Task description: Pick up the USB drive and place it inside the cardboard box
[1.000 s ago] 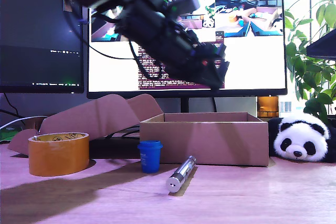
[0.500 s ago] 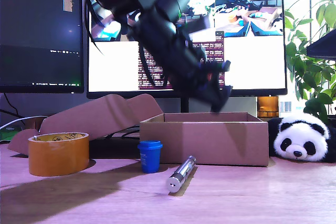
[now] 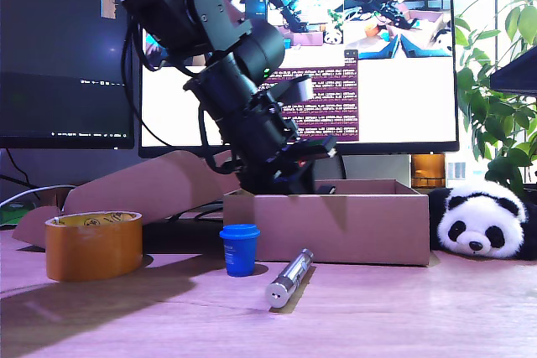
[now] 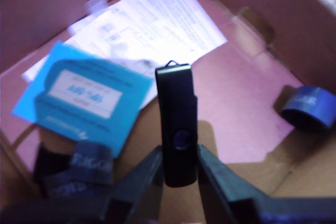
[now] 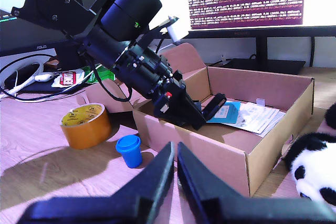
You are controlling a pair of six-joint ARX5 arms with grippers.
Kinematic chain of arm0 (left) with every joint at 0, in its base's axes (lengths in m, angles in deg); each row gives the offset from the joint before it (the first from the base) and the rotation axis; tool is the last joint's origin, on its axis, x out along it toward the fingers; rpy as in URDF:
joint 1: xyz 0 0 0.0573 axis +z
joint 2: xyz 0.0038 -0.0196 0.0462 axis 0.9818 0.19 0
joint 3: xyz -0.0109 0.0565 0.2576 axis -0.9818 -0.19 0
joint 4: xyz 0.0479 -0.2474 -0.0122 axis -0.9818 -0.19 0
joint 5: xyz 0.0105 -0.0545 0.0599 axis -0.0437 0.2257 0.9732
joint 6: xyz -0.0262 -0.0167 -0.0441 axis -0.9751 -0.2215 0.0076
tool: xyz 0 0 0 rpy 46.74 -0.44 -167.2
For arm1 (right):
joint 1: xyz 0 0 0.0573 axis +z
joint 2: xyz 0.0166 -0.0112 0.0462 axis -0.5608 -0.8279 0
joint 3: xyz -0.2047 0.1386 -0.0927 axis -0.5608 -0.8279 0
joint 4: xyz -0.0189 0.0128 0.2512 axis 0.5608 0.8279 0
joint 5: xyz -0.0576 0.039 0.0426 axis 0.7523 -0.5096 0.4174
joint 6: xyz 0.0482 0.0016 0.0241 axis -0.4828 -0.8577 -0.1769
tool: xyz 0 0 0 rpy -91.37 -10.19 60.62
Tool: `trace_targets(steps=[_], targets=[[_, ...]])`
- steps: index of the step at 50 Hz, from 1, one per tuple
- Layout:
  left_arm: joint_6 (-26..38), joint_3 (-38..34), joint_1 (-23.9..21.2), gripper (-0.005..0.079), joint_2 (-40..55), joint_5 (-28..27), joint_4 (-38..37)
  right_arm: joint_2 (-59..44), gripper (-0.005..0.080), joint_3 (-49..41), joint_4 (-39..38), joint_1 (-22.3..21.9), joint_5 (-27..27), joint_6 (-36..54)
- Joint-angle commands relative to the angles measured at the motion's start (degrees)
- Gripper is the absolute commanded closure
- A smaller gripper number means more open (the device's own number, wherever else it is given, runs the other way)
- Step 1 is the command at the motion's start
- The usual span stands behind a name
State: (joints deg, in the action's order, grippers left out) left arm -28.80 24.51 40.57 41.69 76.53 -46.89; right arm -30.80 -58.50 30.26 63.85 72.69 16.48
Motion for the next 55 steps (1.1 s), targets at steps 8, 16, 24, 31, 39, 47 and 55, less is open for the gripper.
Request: trace_targets(steps=[8, 16, 24, 31, 39, 47, 55], targets=[[-0.07, 0.37, -0.81, 0.0611, 0.59, -0.22, 2.34, -0.37, 0.0765, 0.63, -0.52, 0.24, -0.17, 0.17], [-0.13, 0.37, -1.07, 0.0557, 0.59, -0.15, 3.87, -0.37, 0.0765, 0.63, -0.52, 0.24, -0.17, 0.17], [-0.13, 0.37, -1.05, 0.0553, 0.59, -0.15, 3.65, -0.37, 0.0765, 0.63, -0.52, 0.24, -0.17, 0.17], [-0.15, 0.37, -1.05, 0.0511, 0.59, -0.07, 3.87, -0.37, 0.0765, 0.63, -0.52, 0.24, -0.17, 0.17], [-0.35, 0.37, -1.07, 0.0721, 0.24, -0.04, 3.17, -0.37, 0.0765, 0.63, -0.33, 0.24, -0.17, 0.17], [-0.22, 0.39, -1.22, 0.0764, -2.03, -0.02, 0.17, -0.37, 0.0765, 0.63, 0.44, 0.24, 0.5, 0.17], [-0.22, 0.37, -1.46, 0.0764, -6.21, 0.02, -2.23, -0.37, 0.0765, 0.63, 2.23, 0.22, 0.7, 0.17]])
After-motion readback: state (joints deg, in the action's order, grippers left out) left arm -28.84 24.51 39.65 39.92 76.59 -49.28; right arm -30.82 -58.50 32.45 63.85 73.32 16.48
